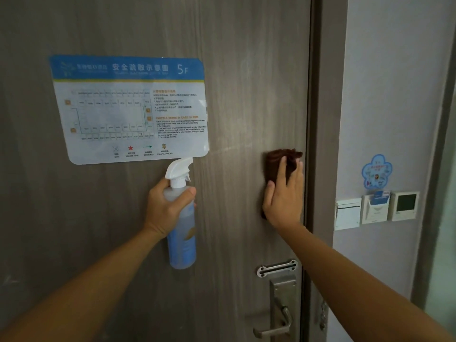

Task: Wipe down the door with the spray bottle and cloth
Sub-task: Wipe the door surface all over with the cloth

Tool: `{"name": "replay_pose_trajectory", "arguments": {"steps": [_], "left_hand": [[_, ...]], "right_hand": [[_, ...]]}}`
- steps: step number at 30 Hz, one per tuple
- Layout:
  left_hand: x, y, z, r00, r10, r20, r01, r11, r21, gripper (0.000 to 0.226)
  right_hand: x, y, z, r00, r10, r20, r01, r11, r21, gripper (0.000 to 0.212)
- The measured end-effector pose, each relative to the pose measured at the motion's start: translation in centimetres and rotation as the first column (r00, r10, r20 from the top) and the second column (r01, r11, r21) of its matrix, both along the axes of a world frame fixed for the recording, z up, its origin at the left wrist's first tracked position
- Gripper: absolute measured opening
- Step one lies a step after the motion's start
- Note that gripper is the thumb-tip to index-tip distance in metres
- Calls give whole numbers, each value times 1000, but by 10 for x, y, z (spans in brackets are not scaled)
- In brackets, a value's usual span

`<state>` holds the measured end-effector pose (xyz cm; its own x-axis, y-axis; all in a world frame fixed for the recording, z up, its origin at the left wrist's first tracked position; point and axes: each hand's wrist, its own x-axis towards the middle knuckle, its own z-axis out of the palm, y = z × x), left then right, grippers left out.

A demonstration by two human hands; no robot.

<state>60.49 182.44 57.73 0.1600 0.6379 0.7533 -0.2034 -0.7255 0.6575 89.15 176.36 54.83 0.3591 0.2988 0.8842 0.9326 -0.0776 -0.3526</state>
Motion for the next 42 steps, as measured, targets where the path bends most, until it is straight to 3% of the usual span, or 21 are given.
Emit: {"name": "replay_pose_trajectory", "arguments": {"steps": [3, 7, 9, 15, 19, 21, 25, 28, 30, 32, 34, 36, 39, 41, 42], "left_hand": [[-1, 0, -1, 1000, 1, -4, -1, 1000, 5, 36], [-1, 0, -2, 1000, 1, 7, -2, 1000, 10, 37], [0, 0, -2, 1000, -9, 11, 9, 1000, 7, 37], [1, 0, 0, 1000, -14, -6, 14, 1000, 20, 37], [-2, 4, 1, 1000, -5, 3, 5, 1000, 1, 37], [-2, 4, 0, 1000, 23, 12, -23, 1000, -4, 35], [-4, -9, -8, 993, 104, 49, -104, 995, 3, 31], [-25, -18, -22, 986, 147, 74, -144, 989, -45, 38], [-50, -22, -34, 979, 190, 67, -187, 981, -51, 44], [-75, -26, -50, 968, 244, 50, -243, 970, -29, 47], [-97, -32, -69, 958, 285, 37, -284, 958, -37, 45], [-113, -39, -89, 950, 309, 35, -306, 950, -67, 45], [-129, -48, -110, 938, 341, 53, -333, 935, -123, 44], [-136, -51, -118, 933, 356, 60, -344, 927, -148, 43], [-139, -51, -120, 932, 357, 58, -344, 925, -158, 43]], "right_hand": [[-7, 2, -34, 997, 30, -76, -29, 999, 19, 67], [-16, -6, -106, 999, 41, -33, -44, 995, -90, 69], [-16, -6, -116, 998, 44, -33, -47, 994, -97, 68], [-28, 8, -27, 975, 60, -216, -31, 991, 134, 66], [-63, 23, -1, 956, 22, -292, 33, 983, 182, 66], [-91, 29, -14, 984, 18, -176, 8, 989, 146, 66], [-124, 37, -48, 966, 94, 240, -90, 996, -27, 67], [-101, 31, -42, 923, 130, 362, -106, 991, -85, 65], [-89, 26, -32, 951, 109, 288, -103, 994, -37, 65], [-93, 28, -18, 996, 76, 43, -79, 994, 75, 66], [-113, 36, -6, 985, 44, -169, -18, 988, 153, 66], [-141, 43, -4, 970, 10, -244, 34, 984, 175, 65], [-180, 53, -22, 998, 5, -67, 2, 995, 101, 66], [-196, 59, -44, 968, 51, 245, -50, 999, -9, 68], [-194, 62, -53, 893, 92, 441, -67, 995, -72, 68]]}}
